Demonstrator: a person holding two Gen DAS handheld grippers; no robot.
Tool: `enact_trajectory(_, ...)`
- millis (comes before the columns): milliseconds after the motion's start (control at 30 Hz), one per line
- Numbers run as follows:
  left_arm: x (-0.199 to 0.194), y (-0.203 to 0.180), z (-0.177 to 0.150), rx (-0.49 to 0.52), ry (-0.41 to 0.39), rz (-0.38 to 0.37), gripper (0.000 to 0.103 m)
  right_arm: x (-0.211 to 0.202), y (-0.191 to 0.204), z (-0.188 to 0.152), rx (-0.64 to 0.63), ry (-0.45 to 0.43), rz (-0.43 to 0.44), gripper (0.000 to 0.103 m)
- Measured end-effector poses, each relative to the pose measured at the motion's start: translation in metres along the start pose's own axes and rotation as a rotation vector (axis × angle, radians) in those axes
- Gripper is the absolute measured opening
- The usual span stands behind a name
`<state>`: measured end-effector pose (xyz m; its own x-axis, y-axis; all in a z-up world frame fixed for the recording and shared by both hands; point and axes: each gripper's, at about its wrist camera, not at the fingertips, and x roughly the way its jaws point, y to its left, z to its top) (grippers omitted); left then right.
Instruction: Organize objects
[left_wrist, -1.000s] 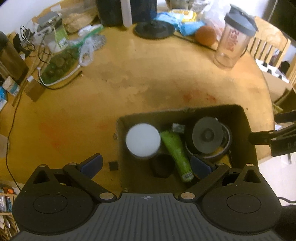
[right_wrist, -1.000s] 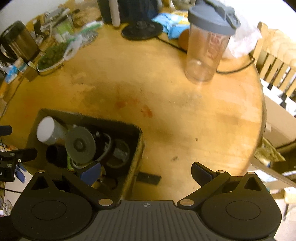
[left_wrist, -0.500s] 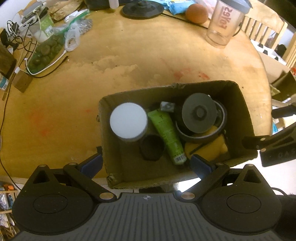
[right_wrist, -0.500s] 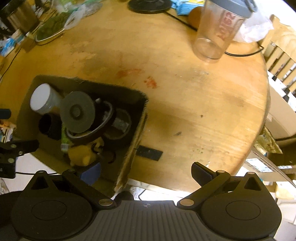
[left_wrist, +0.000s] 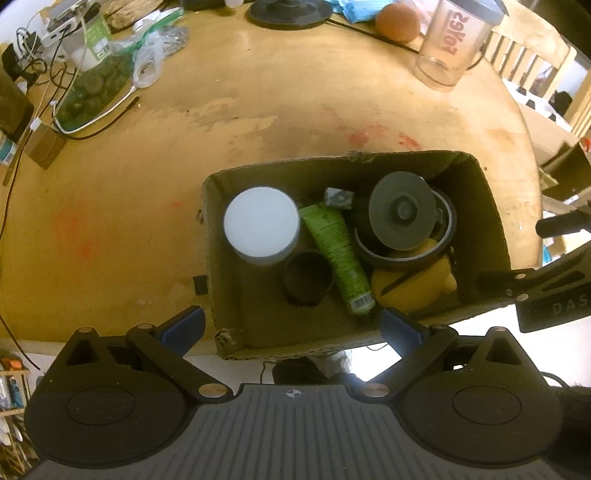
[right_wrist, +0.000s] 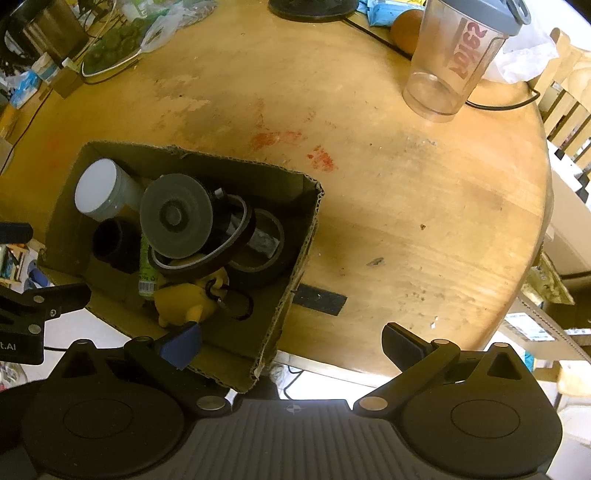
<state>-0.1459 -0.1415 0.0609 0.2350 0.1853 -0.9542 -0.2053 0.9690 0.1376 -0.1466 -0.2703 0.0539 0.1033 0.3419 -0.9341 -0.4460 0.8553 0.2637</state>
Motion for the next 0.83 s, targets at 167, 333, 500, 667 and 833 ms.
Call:
enact_trajectory(167,0.000,0.011,0.000,-0.050,-0.002,-0.001,0.103,-0.001,-0.006,0.003,0.060,-0.014,0.010,0.103)
enact_trajectory(333,0.001,0.022,0.003,-0.086,-0.013,-0.011,0.103,0.000,-0.019,0.005,0.126,-0.019,0.010,0.103)
enact_trajectory(500,0.000,0.036,0.009,-0.113,-0.026,-0.012,0.103,0.003,-0.032,0.007,0.169,-0.020,0.003,0.103)
enact_trajectory(667,0.003,0.053,0.016,-0.146,-0.024,-0.009,0.103,0.003,-0.046,0.011,0.207,-0.032,-0.013,0.103)
enact_trajectory(833,0.002,0.067,0.024,-0.164,-0.061,-0.012,0.103,0.005,-0.063,0.016,0.251,-0.041,-0.011,0.103)
